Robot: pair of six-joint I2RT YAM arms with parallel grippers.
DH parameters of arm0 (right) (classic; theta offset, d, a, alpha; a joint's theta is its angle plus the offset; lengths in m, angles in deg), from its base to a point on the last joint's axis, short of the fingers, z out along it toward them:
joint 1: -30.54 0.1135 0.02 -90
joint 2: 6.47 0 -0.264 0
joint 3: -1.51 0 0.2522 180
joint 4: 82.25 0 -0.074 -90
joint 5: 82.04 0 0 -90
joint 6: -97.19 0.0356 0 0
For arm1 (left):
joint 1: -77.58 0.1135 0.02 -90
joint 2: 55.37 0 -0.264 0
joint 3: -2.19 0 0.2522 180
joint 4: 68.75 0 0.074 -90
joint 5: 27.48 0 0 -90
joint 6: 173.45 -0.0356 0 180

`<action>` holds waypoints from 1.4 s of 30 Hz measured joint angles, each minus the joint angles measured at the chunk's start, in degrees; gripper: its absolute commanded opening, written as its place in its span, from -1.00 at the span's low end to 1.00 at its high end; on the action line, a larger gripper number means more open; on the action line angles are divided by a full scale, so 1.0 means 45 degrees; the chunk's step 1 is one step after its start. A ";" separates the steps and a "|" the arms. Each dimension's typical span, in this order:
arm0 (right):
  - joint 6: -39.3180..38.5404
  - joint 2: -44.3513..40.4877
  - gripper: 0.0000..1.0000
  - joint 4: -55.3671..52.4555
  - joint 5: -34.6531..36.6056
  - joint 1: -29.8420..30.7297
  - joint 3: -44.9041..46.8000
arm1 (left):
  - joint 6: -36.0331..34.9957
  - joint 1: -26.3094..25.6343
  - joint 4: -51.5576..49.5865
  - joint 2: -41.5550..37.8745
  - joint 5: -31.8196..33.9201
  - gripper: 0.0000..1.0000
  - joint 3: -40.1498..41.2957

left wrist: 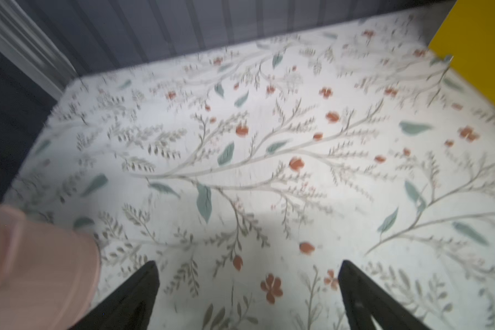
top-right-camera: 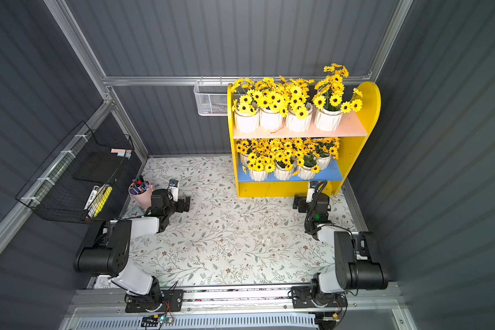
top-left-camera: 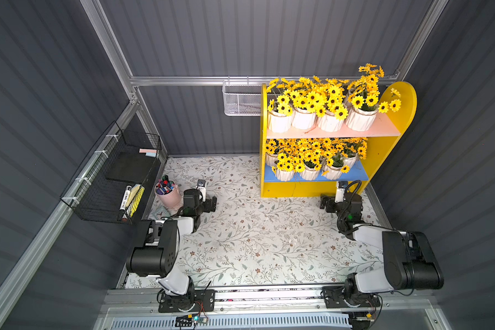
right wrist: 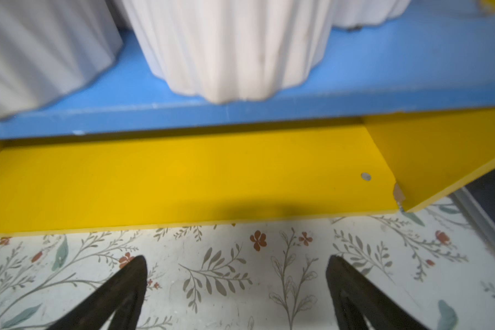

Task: Take the sunflower pots off the shelves
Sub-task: Move the shelf to the center of the board.

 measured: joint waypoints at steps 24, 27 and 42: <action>0.6426 -0.8956 0.72 -0.8505 0.0204 0.0355 0.0155 | 0.7674 -0.0418 -0.5867 -0.6203 -0.1914 0.91 -0.1258; 0.6596 -0.8714 0.61 -0.9282 -0.0121 0.0355 -0.0102 | 0.7417 -0.0787 -0.5892 -0.5251 -0.2239 0.75 -0.1452; 0.6654 -0.8092 0.43 -0.9933 -0.1263 0.0355 -0.0228 | 0.4658 -0.6921 -0.4323 -0.1073 -0.0709 0.45 -0.4609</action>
